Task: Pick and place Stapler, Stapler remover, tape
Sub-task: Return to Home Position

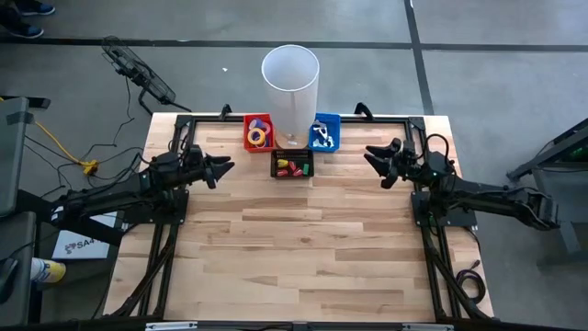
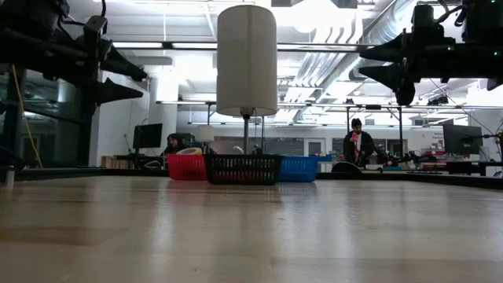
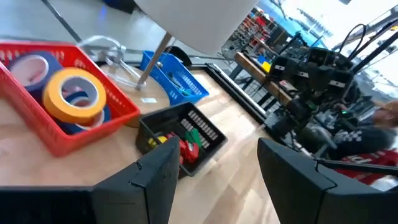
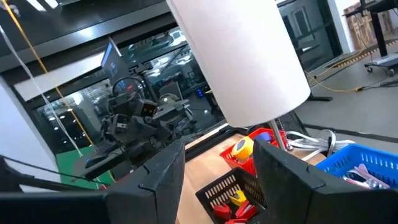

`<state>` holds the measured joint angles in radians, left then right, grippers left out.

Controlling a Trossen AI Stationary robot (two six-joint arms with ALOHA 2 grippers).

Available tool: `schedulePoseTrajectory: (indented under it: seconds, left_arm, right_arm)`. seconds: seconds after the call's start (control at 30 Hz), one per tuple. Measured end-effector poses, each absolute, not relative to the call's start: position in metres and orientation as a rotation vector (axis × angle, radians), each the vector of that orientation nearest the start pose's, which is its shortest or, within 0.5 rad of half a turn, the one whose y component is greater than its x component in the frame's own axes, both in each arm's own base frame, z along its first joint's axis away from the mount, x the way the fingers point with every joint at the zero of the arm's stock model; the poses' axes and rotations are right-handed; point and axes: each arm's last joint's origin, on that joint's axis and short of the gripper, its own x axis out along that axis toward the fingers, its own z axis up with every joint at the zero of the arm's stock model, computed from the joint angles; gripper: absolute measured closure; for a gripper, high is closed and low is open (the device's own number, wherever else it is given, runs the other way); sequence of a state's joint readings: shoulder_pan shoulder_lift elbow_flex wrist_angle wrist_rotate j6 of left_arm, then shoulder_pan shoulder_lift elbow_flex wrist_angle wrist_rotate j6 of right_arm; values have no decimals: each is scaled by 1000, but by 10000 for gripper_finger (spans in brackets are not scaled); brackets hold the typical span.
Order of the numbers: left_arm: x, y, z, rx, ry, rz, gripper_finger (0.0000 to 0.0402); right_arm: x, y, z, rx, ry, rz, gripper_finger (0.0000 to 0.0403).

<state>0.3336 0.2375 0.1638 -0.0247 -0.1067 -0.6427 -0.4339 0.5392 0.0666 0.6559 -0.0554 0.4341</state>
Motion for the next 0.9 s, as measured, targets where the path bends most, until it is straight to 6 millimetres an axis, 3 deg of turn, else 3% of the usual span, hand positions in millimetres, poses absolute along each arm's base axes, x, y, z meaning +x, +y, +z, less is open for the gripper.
schedulePoseTrajectory:
  seconds: [0.33,0.6,0.9]
  left_arm:
    - [102,37,198,-690,-40,419,188]
    - [100,41,198,-677,-84,538,188]
    - [100,41,199,-602,-71,536,188]
  right_arm:
    - [122,-55,200,388,-275,-324,222]
    - [121,-57,200,438,-302,-393,222]
    - [124,-51,199,361,-253,-296,222]
